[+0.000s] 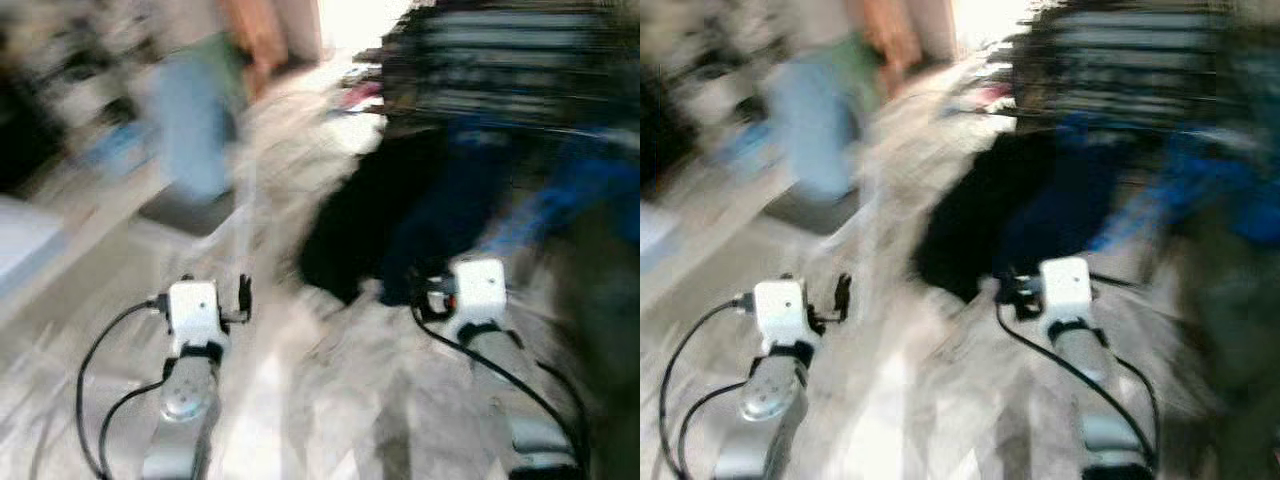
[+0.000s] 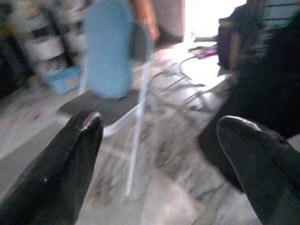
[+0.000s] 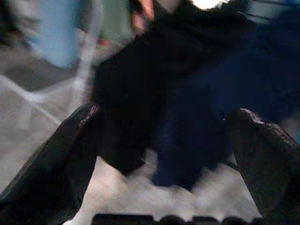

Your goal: Hang hanger

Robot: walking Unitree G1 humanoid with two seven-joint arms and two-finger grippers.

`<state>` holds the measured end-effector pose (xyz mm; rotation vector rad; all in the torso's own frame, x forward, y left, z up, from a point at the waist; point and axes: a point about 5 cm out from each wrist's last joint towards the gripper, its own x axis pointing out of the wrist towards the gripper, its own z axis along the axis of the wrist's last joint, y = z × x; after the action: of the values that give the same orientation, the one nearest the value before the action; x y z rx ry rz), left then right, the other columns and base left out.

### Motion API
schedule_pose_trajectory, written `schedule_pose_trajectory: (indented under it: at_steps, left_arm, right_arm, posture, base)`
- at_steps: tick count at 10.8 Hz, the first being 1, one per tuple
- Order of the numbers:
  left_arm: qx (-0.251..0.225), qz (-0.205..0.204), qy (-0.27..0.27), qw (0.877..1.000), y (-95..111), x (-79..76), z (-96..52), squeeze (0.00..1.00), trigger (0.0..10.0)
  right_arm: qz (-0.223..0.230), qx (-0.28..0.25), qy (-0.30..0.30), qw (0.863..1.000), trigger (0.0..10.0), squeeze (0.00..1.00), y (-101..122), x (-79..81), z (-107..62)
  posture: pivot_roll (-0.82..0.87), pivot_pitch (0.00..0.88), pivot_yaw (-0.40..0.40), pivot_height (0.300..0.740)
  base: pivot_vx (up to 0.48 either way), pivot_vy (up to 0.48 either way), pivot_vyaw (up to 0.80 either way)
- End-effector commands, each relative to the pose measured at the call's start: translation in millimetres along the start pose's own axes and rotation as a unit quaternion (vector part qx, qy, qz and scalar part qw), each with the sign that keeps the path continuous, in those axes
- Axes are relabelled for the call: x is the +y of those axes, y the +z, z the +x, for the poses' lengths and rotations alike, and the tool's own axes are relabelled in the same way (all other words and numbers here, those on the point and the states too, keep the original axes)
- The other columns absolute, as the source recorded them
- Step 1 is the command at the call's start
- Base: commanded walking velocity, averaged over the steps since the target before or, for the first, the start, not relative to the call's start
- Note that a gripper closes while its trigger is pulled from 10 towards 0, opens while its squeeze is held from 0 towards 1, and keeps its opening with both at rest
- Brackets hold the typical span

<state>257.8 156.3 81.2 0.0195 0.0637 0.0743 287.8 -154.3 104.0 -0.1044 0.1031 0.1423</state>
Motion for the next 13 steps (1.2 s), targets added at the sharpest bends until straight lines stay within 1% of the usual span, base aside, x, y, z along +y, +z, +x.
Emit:
schedule_pose_trajectory:
  at_steps: [1, 5, 8, 12, 13]
  left_arm:
    - [-0.001, 0.002, 0.007, 1.000, 2.2, 3.0, 1.4, 0.00, 10.0]
    - [-0.001, 0.001, 0.013, 1.000, 2.9, 2.8, 2.8, 0.00, 10.0]
    - [0.002, 0.002, 0.017, 1.000, -0.2, 4.5, 1.6, 0.00, 10.0]
    - [-0.001, 0.006, 0.010, 1.000, 1.1, 3.7, 4.2, 0.00, 10.0]
    - [-0.001, 0.009, 0.009, 1.000, 0.5, 4.2, 5.2, 0.00, 10.0]
  right_arm:
    - [-0.002, -0.007, 0.012, 1.000, 10.0, 0.00, 4.3, 3.5, 0.5]
    - [-0.004, -0.008, 0.027, 1.000, 10.0, 0.00, 6.5, 8.4, 2.7]
    - [-0.007, -0.009, 0.032, 0.999, 10.0, 0.00, 6.4, 9.1, 2.3]
    - [-0.009, -0.010, 0.035, 0.999, 10.0, 0.00, 7.0, 10.9, 3.4]
    - [-0.003, -0.011, 0.033, 0.999, 10.0, 0.00, 6.9, 11.5, 4.7]
  posture:
    - [-0.12, 0.000, 0.109, 0.740]
    - [-0.12, 0.000, 0.107, 0.740]
    - [-0.12, 0.000, 0.108, 0.740]
    - [-0.13, 0.000, 0.115, 0.740]
    - [-0.12, 0.000, 0.119, 0.740]
  base:
    - [0.000, 0.000, 0.80]
    - [0.000, 0.000, 0.80]
    - [0.000, 0.000, 0.80]
    - [0.000, 0.000, 0.80]
    - [0.000, 0.000, 0.80]
